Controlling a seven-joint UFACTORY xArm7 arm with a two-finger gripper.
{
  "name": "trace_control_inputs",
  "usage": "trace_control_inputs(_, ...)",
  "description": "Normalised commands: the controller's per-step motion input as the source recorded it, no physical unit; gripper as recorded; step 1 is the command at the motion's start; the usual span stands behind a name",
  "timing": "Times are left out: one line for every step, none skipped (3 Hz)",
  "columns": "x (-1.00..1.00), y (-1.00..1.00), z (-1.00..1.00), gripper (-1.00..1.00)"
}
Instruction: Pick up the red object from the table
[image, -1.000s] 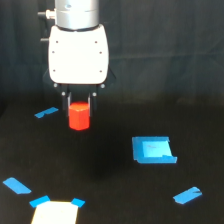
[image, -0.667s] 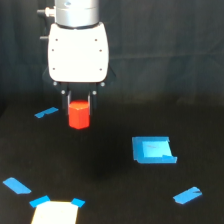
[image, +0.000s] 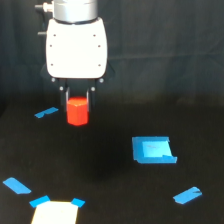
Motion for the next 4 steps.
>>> trace_control_inputs(0.25, 0.19, 0.30, -1.00)
trace_control_inputs(-0.41, -0.27, 0.65, -0.93)
trace_control_inputs(-0.67, -0.62, 1.00, -1.00)
trace_control_inputs(-0.18, 0.08, 0.33, -1.00)
